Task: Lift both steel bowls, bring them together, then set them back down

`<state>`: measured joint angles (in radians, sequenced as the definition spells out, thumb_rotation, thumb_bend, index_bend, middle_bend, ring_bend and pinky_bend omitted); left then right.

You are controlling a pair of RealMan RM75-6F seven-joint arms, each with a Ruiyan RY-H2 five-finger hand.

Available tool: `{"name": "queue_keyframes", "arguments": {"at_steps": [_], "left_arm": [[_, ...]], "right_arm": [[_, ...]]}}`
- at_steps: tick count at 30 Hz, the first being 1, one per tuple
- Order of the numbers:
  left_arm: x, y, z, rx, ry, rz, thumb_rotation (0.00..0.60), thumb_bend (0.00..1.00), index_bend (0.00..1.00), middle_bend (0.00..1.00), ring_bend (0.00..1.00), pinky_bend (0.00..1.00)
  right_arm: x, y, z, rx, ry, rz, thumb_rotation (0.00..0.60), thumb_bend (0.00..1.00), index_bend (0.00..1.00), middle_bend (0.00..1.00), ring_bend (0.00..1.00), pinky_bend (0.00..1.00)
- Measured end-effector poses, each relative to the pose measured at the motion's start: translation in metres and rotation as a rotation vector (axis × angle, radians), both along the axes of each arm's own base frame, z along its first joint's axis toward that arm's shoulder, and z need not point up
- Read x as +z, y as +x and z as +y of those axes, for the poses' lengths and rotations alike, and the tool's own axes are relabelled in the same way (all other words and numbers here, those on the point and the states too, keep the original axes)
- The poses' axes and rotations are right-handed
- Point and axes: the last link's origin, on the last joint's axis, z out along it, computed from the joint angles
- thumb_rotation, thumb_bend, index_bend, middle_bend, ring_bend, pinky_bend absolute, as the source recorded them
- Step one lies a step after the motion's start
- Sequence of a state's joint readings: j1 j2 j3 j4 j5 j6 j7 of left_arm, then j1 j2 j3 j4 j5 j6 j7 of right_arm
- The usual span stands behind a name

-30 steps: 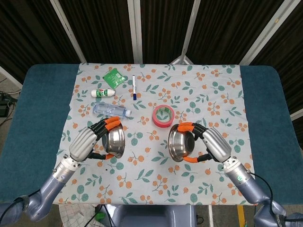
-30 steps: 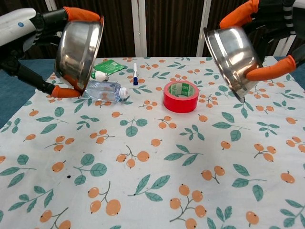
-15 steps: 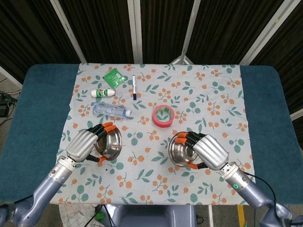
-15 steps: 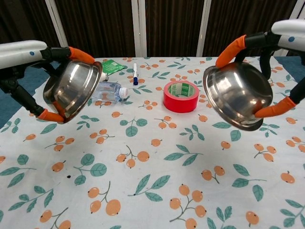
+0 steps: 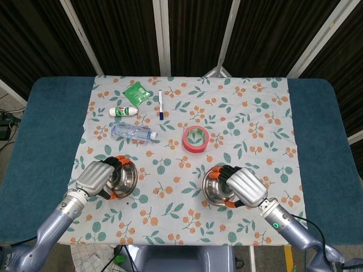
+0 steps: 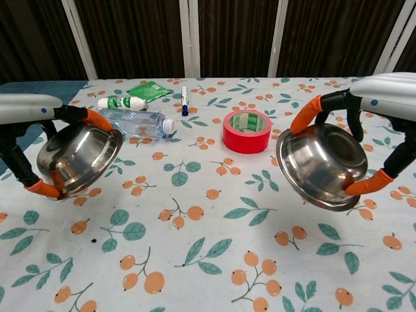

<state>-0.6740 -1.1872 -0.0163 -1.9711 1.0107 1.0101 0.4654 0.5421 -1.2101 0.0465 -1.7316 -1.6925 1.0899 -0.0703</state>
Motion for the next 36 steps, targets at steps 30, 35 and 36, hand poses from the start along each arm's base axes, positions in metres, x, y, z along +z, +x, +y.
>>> {"name": "queue_keyframes", "arguments": {"at_steps": [30, 35, 36], "left_arm": [[-0.024, -0.014, 0.014, 0.086, -0.06, 0.15, 0.6, 0.06, 0.23, 0.21, 0.16, 0.37], [-0.027, -0.014, 0.012, 0.082, -0.077, 0.164, 0.6, 0.05, 0.22, 0.19, 0.15, 0.37], [-0.027, -0.013, 0.012, 0.081, -0.08, 0.169, 0.6, 0.05, 0.21, 0.18, 0.15, 0.37]], "right_arm": [[-0.001, -0.038, -0.013, -0.024, -0.061, 0.329, 0.6, 0.33, 0.77, 0.45, 0.56, 0.52], [-0.004, -0.039, -0.013, -0.037, -0.056, 0.317, 0.6, 0.33, 0.77, 0.45, 0.56, 0.51], [-0.006, -0.039, -0.013, -0.041, -0.054, 0.311, 0.6, 0.33, 0.77, 0.45, 0.56, 0.51]]}}
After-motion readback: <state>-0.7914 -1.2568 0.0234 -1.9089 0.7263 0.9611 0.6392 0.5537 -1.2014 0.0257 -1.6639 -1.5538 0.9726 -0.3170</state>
